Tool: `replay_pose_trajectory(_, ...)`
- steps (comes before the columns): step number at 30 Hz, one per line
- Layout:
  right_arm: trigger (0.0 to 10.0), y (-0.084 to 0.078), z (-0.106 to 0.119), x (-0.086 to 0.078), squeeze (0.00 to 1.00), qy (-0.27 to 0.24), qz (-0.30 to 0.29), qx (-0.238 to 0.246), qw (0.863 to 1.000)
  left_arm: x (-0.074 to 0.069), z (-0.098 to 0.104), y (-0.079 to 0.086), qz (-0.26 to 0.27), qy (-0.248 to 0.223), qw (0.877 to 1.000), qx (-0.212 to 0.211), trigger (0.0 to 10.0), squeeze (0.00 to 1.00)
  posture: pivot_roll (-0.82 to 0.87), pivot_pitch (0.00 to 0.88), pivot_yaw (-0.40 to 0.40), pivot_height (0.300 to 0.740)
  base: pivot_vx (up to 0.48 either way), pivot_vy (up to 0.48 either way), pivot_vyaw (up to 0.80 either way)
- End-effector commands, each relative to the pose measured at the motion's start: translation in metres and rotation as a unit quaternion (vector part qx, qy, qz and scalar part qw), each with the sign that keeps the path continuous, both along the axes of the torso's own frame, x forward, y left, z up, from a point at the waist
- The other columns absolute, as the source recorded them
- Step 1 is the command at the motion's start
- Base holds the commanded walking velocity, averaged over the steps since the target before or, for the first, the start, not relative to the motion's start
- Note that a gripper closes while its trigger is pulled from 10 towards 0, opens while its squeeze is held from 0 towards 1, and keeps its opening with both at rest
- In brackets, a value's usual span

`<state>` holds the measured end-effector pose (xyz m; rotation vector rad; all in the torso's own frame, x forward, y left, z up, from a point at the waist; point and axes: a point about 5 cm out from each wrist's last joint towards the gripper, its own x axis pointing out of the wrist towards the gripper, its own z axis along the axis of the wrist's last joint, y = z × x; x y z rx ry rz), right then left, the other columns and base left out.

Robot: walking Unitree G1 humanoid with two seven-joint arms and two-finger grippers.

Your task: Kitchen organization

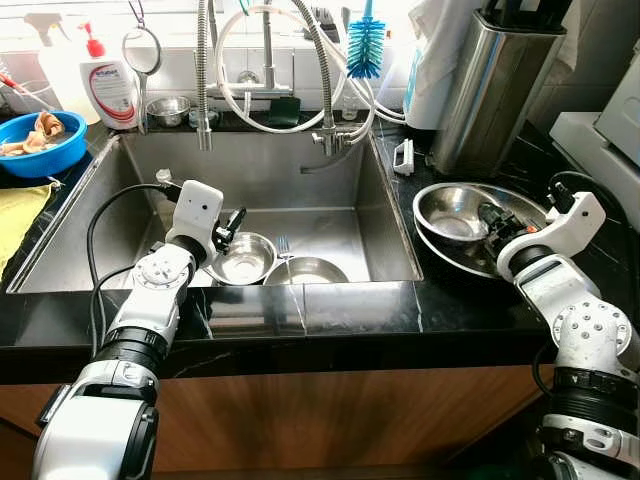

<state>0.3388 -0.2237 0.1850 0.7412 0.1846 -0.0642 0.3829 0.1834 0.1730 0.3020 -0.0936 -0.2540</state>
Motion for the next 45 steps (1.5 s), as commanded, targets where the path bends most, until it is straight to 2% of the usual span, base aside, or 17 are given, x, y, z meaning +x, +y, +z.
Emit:
replay_pose_trajectory(1, 0.0, 0.001, 0.002, 0.002, 0.0, -0.002, 0.002, 0.008, 1.0, 0.001, 0.007, -0.002, -0.008, -0.012, 1.0, 0.008, 10.0, 0.0, -0.01, 0.032, -0.032, 0.74, 0.0, 0.0, 0.0)
replay_pose_trajectory(7, 0.0, 0.004, 0.003, 0.001, 0.0, -0.004, 0.003, 0.01, 1.0, 0.0, 0.007, -0.004, -0.014, -0.011, 1.0, 0.009, 10.0, 0.0, -0.01, 0.035, -0.03, 0.74, 0.0, 0.0, 0.0)
replay_pose_trajectory(13, 0.0, -0.001, 0.008, 0.001, 0.0, -0.018, -0.014, -0.006, 1.0, 0.001, 0.009, -0.004, -0.015, -0.016, 1.0, 0.011, 10.0, 0.0, -0.01, 0.037, -0.031, 0.74, 0.0, 0.0, 0.0)
replay_pose_trajectory(20, 0.0, -0.012, 0.033, -0.007, 0.0, -0.108, -0.071, -0.021, 0.991, 0.001, 0.021, -0.008, -0.011, -0.049, 0.999, -0.018, 10.0, 0.0, 0.0, 0.041, -0.031, 0.74, 0.0, 0.0, 0.0)
replay_pose_trajectory(22, 0.0, -0.014, 0.046, -0.014, 0.0, -0.155, -0.085, -0.044, 0.983, 0.002, 0.027, -0.01, -0.014, -0.055, 0.995, -0.076, 10.0, 0.0, 0.0, 0.042, -0.03, 0.74, 0.0, 0.0, 0.0)
replay_pose_trajectory(23, 3.5, -0.013, 0.052, -0.017, 0.0, -0.179, -0.087, -0.043, 0.979, 0.002, 0.029, -0.011, -0.016, -0.052, 0.993, -0.109, 10.0, 0.0, -0.01, 0.043, -0.029, 0.74, 0.0, 0.0, 0.0)
replay_pose_trajectory(24, 4.9, -0.013, 0.056, -0.02, 0.0, -0.194, -0.087, -0.042, 0.976, 0.002, 0.03, -0.011, -0.018, -0.05, 0.99, -0.13, 10.0, 0.0, -0.01, 0.043, -0.029, 0.74, 0.0, 0.0, 0.0)
replay_pose_trajectory(25, 10.0, -0.009, 0.06, -0.023, 0.0, -0.217, -0.078, -0.037, 0.972, 0.002, 0.032, -0.012, -0.023, -0.049, 0.987, -0.153, 10.0, 0.0, -0.01, 0.044, -0.027, 0.74, 0.0, 0.0, 0.0)
replay_pose_trajectory(28, 10.0, -0.001, 0.064, -0.029, 0.0, -0.247, -0.056, -0.037, 0.967, 0.002, 0.035, -0.015, -0.032, -0.05, 0.982, -0.179, 10.0, 0.0, -0.01, 0.044, -0.028, 0.74, 0.0, 0.0, 0.0)
replay_pose_trajectory(29, 10.0, 0.011, 0.056, -0.035, 0.0, -0.257, -0.026, -0.053, 0.964, 0.0, 0.049, -0.024, -0.064, -0.064, 0.969, -0.231, 10.0, 0.0, -0.01, 0.044, -0.031, 0.74, 0.0, 0.0, 0.0)
replay_pose_trajectory(32, 10.0, 0.027, 0.042, -0.046, 0.0, -0.262, -0.004, -0.035, 0.964, -0.005, 0.067, -0.038, -0.131, -0.075, 0.947, -0.282, 10.0, 0.0, 0.0, 0.043, -0.032, 0.74, 0.0, 0.0, 0.0)
replay_pose_trajectory(34, 10.0, 0.031, 0.04, -0.049, 0.0, -0.265, 0.003, -0.034, 0.964, -0.007, 0.069, -0.04, -0.149, -0.074, 0.942, -0.29, 10.0, 0.0, 0.0, 0.043, -0.032, 0.74, 0.0, 0.0, 0.0)
replay_pose_trajectory(37, 10.0, 0.039, 0.032, -0.057, 0.0, -0.266, 0.016, -0.022, 0.963, -0.016, 0.078, -0.05, -0.219, -0.066, 0.923, -0.308, 10.0, 0.0, 0.0, 0.044, -0.031, 0.74, 0.0, 0.0, 0.0)
replay_pose_trajectory(38, 10.0, 0.042, 0.028, -0.06, 0.0, -0.265, 0.022, -0.02, 0.964, -0.024, 0.081, -0.056, -0.267, -0.052, 0.908, -0.318, 10.0, 0.0, 0.0, 0.043, -0.033, 0.74, 0.0, 0.0, 0.0)
replay_pose_trajectory(39, 10.0, 0.043, 0.027, -0.061, 0.0, -0.265, 0.023, -0.021, 0.964, -0.026, 0.082, -0.057, -0.278, -0.049, 0.905, -0.32, 10.0, 0.0, 0.0, 0.043, -0.033, 0.74, 0.0, 0.0, 0.0)
replay_pose_trajectory(40, 10.0, 0.046, 0.025, -0.066, 0.0, -0.271, 0.036, -0.011, 0.962, -0.035, 0.08, -0.061, -0.328, -0.03, 0.892, -0.309, 10.0, 0.0, 0.0, 0.04, -0.035, 0.74, 0.0, 0.0, 0.0)
replay_pose_trajectory(45, 10.0, 0.054, 0.027, -0.074, 0.0, -0.293, 0.078, 0.001, 0.953, -0.044, 0.075, -0.064, -0.363, -0.008, 0.885, -0.292, 10.0, 0.0, 0.0, 0.034, -0.035, 0.74, 0.0, 0.0, 0.0)
